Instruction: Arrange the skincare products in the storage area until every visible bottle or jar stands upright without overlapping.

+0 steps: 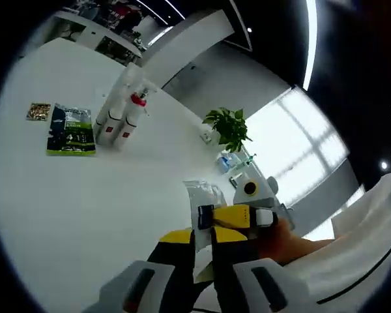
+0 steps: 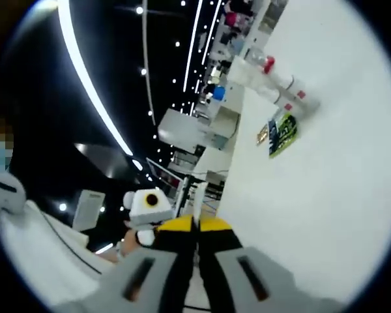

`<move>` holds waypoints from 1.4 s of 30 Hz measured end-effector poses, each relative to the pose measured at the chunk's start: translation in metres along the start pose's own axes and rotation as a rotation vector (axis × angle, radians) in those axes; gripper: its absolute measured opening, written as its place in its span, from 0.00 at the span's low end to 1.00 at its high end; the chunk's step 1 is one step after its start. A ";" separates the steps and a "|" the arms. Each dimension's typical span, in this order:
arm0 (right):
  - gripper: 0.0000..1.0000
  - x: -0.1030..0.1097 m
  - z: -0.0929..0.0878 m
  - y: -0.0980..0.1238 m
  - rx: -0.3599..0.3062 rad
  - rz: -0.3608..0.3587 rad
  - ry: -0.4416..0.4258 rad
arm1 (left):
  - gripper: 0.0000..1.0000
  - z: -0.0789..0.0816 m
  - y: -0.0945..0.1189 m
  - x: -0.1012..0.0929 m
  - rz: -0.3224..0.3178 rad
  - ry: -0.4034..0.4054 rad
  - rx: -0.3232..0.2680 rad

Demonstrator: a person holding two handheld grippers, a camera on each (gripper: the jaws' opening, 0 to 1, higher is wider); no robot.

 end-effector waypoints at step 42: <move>0.01 0.031 0.019 -0.021 -0.019 0.022 0.276 | 0.00 -0.009 0.033 -0.004 -0.198 0.239 -0.024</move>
Point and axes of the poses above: the point that each gripper's makers call its tool centre point, and the gripper's own axes: y roughly backward along the fingers, x roughly to its left, z roughly out of its top, the point moved 6 cm from there along y, roughly backward along the fingers, and after that the axes turned 15 degrees about x, right-handed, at the moved point
